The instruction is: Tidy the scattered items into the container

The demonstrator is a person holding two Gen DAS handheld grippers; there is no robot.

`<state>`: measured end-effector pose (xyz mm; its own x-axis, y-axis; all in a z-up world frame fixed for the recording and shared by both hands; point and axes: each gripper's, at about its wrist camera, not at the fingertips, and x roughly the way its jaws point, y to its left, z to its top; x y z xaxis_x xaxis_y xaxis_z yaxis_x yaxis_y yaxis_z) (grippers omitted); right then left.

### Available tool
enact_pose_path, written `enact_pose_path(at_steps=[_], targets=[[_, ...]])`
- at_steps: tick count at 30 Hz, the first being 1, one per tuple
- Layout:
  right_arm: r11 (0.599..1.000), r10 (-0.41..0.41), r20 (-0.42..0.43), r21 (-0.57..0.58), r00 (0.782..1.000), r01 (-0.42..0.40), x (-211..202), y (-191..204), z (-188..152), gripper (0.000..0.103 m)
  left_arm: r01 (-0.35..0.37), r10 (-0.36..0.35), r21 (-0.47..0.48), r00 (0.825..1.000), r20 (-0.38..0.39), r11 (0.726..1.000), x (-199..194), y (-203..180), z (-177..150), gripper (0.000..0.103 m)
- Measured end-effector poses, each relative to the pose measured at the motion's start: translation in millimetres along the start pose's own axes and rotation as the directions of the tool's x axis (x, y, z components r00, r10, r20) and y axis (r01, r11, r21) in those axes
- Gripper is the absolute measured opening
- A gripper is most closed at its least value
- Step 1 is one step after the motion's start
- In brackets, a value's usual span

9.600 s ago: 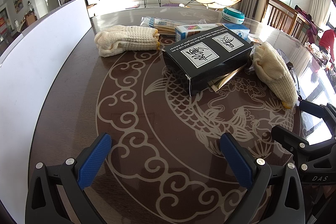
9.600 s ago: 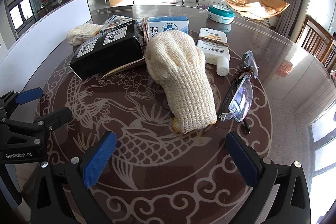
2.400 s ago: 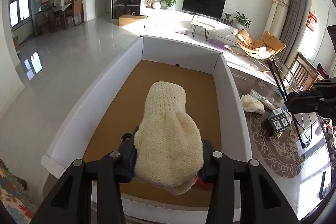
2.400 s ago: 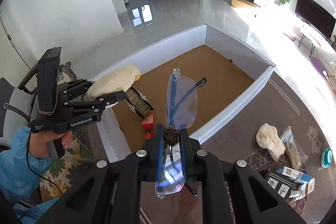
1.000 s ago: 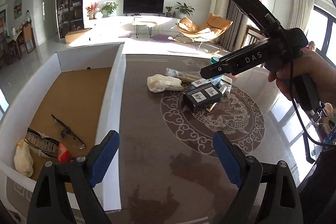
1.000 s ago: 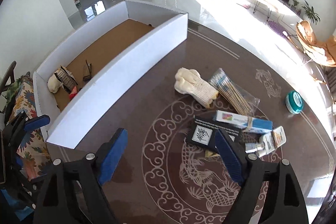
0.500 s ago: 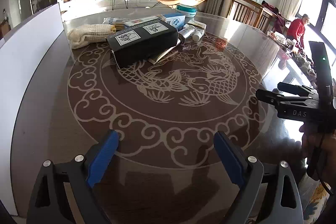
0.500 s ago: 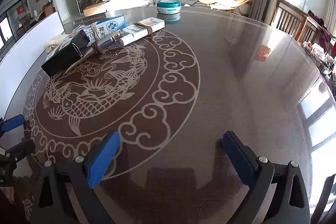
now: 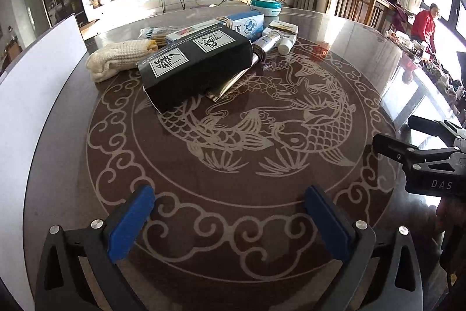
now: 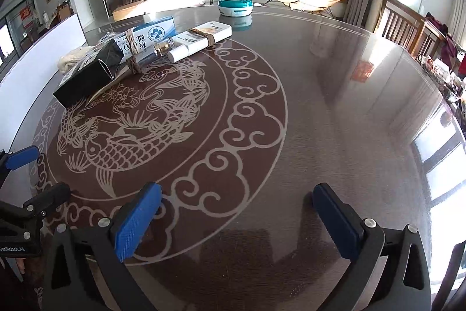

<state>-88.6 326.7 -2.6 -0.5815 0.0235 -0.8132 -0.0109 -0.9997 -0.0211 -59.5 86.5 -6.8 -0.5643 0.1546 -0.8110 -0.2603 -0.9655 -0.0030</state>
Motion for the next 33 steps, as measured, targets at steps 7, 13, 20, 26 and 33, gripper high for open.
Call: enact_pose_path(at_steps=[7,13,20,26,33], targets=[[1.0,0.012,-0.002,-0.01,1.0,-0.012,5.3,11.6,11.1,0.103,0.0,0.0,0.0,1.0,0.0,1.0,-0.2,-0.2,0.0,0.103],[1.0,0.013,-0.002,-0.01,1.0,-0.013,5.7,11.7,11.4,0.103,0.0,0.0,0.0,1.0,0.0,1.0,-0.3,-0.3,0.1,0.103],[1.0,0.013,-0.002,-0.01,1.0,-0.013,5.6,11.6,11.3,0.103,0.0,0.0,0.0,1.0,0.0,1.0,-0.3,-0.4,0.1,0.103],[1.0,0.013,-0.002,-0.01,1.0,-0.013,5.2,11.6,11.1,0.103,0.0,0.0,0.0,1.0,0.0,1.0,-0.3,-0.5,0.1,0.103],[1.0,0.013,-0.002,-0.01,1.0,-0.013,5.4,11.5,11.1,0.103,0.0,0.0,0.0,1.0,0.0,1.0,-0.3,-0.6,0.0,0.103]])
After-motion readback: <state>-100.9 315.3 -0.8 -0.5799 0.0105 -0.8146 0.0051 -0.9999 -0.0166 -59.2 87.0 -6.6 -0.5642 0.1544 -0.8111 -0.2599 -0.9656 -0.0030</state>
